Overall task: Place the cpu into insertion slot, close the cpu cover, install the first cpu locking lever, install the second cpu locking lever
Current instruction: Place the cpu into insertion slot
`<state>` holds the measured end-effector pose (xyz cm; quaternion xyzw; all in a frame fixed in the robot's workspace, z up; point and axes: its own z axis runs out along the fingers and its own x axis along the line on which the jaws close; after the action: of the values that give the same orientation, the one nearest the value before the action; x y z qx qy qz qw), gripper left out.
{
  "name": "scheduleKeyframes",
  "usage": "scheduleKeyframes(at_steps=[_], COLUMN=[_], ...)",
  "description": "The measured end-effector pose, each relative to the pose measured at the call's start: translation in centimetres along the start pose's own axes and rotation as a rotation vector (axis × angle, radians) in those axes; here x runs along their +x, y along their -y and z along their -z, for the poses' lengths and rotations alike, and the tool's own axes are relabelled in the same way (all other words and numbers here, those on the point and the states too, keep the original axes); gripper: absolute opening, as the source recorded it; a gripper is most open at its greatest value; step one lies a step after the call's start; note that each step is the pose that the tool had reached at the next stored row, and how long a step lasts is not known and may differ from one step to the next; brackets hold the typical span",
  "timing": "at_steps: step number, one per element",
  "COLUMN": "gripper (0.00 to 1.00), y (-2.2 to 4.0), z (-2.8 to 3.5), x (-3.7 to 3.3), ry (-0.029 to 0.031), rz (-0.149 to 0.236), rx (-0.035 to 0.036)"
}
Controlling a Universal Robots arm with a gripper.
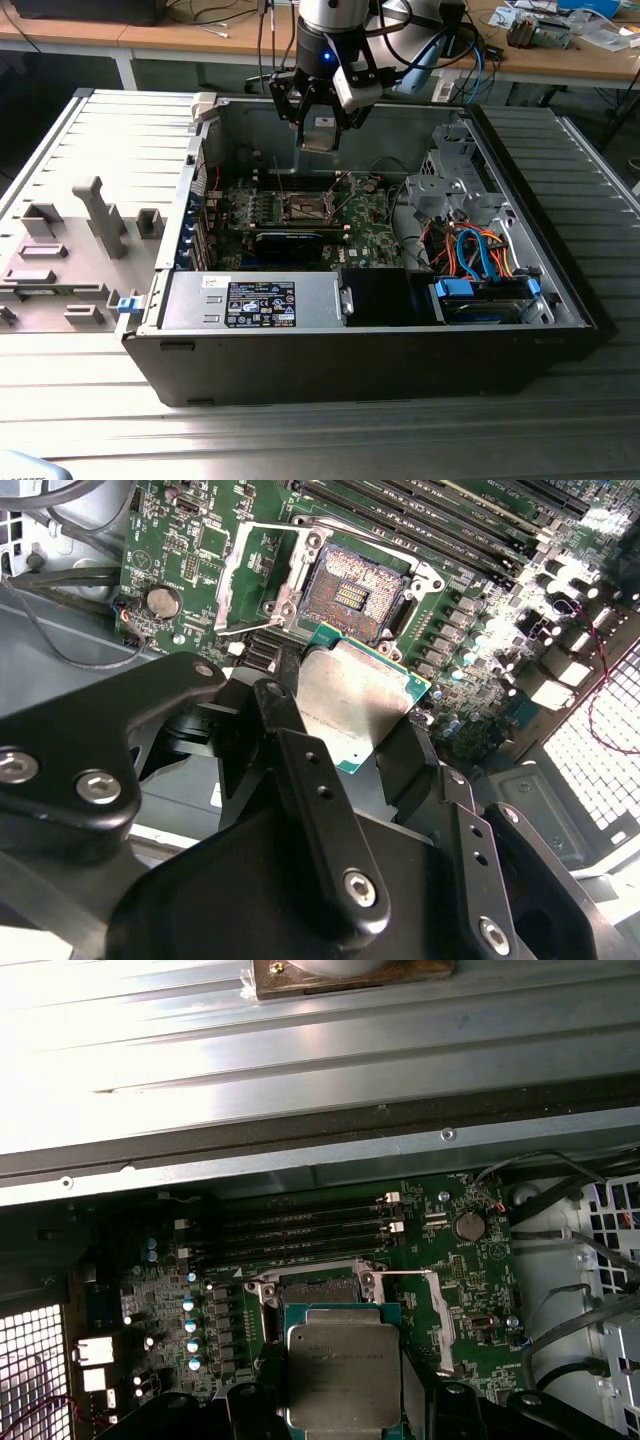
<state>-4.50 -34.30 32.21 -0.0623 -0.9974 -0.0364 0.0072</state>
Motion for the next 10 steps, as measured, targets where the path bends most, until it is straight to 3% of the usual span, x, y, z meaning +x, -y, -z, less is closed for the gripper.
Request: scheduleKeyframes(at_steps=[10], gripper=[0.55], y=[0.0], z=[-0.04], x=[0.0], ry=[0.0016], rz=[-0.019], rx=[0.0004])
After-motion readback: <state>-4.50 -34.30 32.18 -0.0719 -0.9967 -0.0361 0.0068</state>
